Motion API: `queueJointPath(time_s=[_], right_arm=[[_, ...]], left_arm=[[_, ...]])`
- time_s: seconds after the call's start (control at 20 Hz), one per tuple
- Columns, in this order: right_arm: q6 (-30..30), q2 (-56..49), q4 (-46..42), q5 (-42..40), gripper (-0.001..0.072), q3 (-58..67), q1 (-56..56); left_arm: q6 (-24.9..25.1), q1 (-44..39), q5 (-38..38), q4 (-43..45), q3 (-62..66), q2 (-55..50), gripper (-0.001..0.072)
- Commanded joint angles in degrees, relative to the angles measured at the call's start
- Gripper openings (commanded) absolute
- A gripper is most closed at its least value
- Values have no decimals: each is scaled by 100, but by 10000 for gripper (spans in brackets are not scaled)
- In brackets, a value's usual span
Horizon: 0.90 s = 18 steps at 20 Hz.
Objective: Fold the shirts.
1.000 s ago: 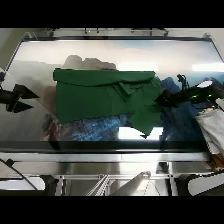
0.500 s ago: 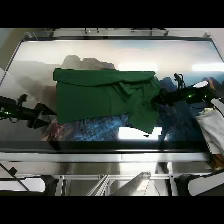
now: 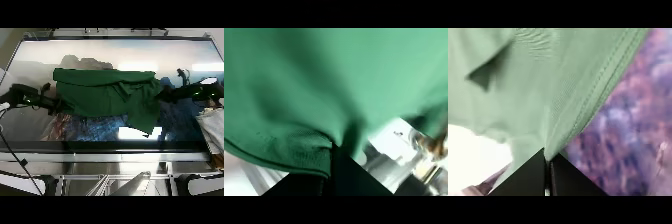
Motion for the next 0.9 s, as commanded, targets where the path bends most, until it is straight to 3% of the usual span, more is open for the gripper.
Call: queueJointPath(time_s=[0.0,0.15,0.35,0.5,0.6,0.85], right_arm=[[-304,1054,262,575,23,7,-431],[-903,2712,1781,1147,23,7,-1246],[-1506,5171,3252,643,23,55,-2415],[-1703,6540,3316,-527,23,304,-3270],[-1762,6891,3038,-1213,22,654,-3447],[-1858,6330,2468,-1617,22,1598,-2900]], left_arm=[[76,63,1008,-496,734,964,19],[116,476,1307,-1080,1650,2273,19],[66,1134,1167,-1244,3036,3851,20],[68,2000,699,-1307,4024,4704,20],[48,2586,671,-1307,4413,4979,21],[-144,1864,400,-979,4457,4986,21]])
